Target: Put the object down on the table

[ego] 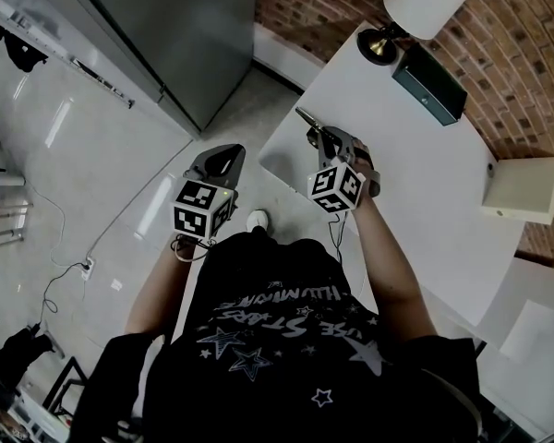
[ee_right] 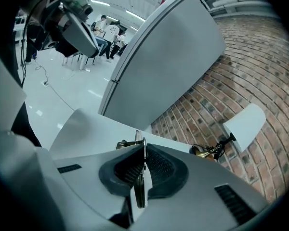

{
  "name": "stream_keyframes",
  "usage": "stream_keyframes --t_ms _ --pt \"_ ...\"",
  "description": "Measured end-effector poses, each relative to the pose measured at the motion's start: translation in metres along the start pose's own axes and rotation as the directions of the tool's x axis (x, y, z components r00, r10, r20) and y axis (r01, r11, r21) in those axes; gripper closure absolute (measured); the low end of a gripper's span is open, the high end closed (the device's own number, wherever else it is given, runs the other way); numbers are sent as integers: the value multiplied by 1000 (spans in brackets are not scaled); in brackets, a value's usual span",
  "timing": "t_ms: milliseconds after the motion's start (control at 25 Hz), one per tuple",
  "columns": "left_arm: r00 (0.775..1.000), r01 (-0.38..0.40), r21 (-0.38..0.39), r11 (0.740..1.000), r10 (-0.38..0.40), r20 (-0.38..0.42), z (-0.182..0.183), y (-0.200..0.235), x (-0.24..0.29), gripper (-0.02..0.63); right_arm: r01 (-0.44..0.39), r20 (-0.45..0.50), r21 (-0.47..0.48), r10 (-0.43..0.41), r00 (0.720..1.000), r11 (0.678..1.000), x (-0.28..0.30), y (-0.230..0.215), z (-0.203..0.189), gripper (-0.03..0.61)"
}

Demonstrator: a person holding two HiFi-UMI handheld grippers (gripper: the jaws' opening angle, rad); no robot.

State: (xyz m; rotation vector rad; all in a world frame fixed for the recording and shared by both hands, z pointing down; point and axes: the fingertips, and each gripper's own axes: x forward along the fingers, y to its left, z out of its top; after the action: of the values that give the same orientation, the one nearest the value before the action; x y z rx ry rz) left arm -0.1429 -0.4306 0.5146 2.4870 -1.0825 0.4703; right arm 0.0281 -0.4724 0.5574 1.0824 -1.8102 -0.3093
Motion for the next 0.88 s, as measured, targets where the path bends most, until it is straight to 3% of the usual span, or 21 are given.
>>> stream_keyframes --t_ms 600,880 --pt "1000 16 9 1000 -16 -13 -3 3 4 592 60 -80 -71 -65 995 996 11 18 -9 563" --pt "1000 12 11 1000 -12 -21 -4 2 4 592 48 -84 -87 -55 995 995 12 28 -11 549"
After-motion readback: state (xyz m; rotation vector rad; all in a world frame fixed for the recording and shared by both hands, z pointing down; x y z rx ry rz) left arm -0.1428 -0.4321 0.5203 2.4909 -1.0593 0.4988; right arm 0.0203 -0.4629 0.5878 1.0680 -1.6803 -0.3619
